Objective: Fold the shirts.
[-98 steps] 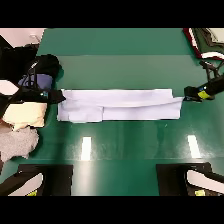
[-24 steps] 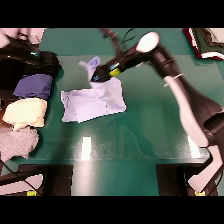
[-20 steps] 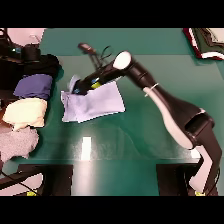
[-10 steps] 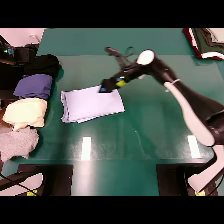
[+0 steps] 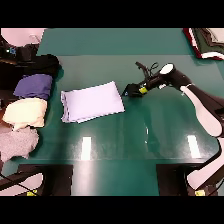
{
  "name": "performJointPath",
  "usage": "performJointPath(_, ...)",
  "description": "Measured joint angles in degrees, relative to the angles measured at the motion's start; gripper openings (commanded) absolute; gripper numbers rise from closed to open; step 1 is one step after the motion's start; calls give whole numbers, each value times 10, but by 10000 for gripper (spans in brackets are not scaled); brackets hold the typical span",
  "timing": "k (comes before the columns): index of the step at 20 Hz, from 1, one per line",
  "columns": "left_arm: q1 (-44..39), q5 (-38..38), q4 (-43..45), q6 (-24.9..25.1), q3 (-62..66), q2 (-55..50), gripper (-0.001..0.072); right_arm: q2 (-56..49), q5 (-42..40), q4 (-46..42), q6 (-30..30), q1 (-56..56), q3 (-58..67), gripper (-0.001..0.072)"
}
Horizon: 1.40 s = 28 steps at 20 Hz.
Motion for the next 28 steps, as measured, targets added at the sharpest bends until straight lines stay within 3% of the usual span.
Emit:
performJointPath(4, 0, 2, -2, 0, -12, -1, 27, -42, -18, 54, -15, 34, 15, 663)
performJointPath(5, 0, 2, -3, 0, -14, -1, 27, -53, -21, 59, -17, 44, 29, 611)
performJointPath(7, 0, 2, -3, 0, -18, -1, 27, -74, -33, 59, -19, 64, 62, 424)
performJointPath(8, 0, 2, -4, 0, -19, -1, 27, -83, -38, 56, -20, 72, 77, 277)
performJointPath(9, 0, 1, -4, 0, -20, -1, 27, -92, -47, 55, -21, 80, 91, 87)
performJointPath(10, 0, 0, -4, 0, -20, -1, 27, -97, -48, 58, -21, 86, 102, 19)
performJointPath(14, 0, -4, -4, 0, -21, -1, 27, -96, -58, 63, -24, 94, 122, 15)
performJointPath(19, 0, -18, -4, 10, -21, -1, 27, 13, -65, 63, -26, 24, 25, 16)
performJointPath(28, 0, -31, -5, 14, -21, -1, 27, 287, -131, 22, -26, -332, -237, 15)
